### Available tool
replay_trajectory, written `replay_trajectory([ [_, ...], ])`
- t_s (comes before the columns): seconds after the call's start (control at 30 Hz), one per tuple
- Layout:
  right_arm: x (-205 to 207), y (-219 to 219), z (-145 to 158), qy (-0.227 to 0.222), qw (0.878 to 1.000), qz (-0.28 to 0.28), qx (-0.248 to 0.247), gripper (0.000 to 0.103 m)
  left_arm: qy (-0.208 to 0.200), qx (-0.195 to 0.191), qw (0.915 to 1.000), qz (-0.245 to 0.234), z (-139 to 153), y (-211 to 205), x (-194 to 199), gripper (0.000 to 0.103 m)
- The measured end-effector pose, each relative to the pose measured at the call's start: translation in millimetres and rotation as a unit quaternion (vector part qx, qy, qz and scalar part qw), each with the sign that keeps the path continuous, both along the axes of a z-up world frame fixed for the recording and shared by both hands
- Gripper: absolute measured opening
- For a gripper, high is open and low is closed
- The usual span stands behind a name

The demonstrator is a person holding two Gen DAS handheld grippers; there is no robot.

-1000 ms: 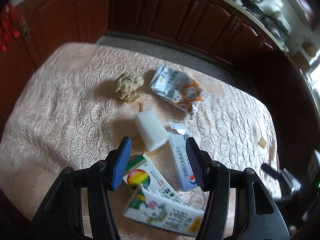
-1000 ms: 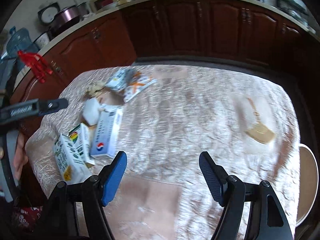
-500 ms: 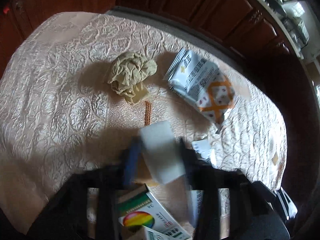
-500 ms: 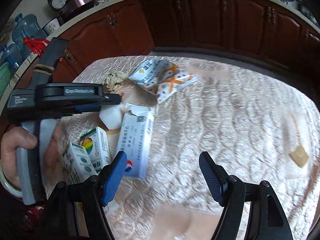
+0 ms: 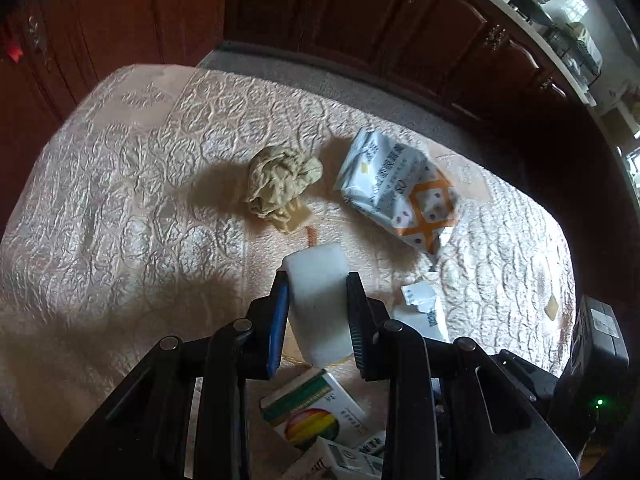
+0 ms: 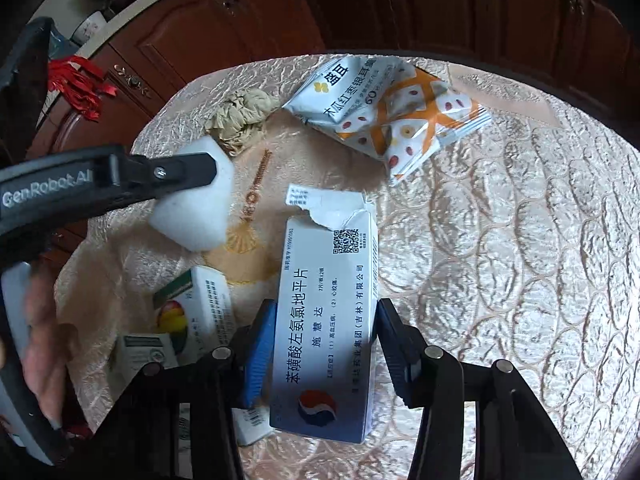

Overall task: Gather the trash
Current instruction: 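Grasp a white foam block with the left tool while the right tool grasps the white medicine box, then carry block and medicine box to the white bucket and open both tools over it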

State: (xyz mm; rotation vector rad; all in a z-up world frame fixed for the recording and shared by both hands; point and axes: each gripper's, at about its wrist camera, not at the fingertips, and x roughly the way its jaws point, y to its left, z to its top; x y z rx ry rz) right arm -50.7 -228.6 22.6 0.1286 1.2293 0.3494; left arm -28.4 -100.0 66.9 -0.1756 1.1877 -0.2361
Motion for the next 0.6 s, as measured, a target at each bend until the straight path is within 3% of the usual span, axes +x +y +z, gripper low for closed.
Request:
replay_trajectory([
  [0.6,-58,-112,66,-0.080,0.993,-0.089,-0.005,0.047,-0.062,0.032,0.9930,-0.095,39,-95,-62,0.025],
])
